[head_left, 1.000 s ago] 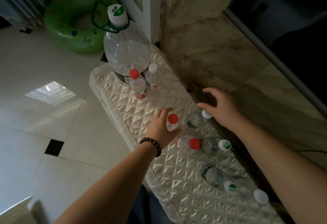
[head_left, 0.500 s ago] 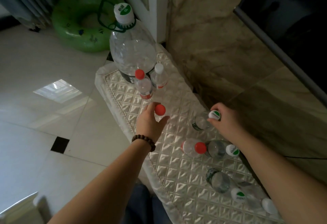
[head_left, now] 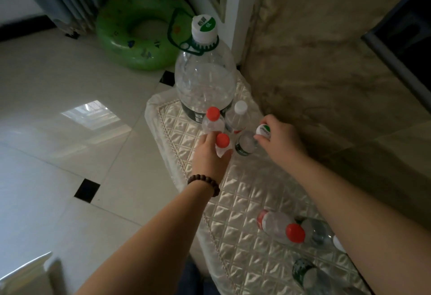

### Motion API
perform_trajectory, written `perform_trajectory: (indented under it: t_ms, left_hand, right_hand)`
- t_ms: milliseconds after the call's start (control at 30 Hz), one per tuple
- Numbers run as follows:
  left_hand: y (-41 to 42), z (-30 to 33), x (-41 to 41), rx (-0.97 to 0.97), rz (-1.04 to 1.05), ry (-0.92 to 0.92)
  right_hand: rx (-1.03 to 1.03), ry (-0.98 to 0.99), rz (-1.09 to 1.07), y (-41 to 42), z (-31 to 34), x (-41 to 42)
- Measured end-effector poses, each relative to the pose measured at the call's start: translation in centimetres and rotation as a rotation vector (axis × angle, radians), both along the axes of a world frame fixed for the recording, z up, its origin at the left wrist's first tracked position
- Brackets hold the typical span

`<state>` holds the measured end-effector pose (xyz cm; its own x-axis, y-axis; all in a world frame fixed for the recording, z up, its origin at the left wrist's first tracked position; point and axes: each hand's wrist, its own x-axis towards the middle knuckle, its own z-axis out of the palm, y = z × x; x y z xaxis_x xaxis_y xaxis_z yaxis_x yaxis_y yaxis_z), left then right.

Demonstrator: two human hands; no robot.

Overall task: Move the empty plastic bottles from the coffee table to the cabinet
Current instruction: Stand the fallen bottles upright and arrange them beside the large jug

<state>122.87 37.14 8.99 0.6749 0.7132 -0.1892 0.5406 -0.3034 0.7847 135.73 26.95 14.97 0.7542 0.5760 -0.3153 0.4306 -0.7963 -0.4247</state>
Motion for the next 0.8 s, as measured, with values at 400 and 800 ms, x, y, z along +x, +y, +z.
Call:
perform_trajectory:
  t_ms: [400,800]
  left_hand:
    - [-0.7,-0.4,1.0,-0.006,0.024,-0.007]
    - [-1.2,2.1,-1.6,0.148,-0.051,0.042]
  right_hand:
    - [0.029,0.027,-0.002,2.2,-1.6,0.6]
    - [0.124,0.064,0.028,-1.8,-0.2,-0.9]
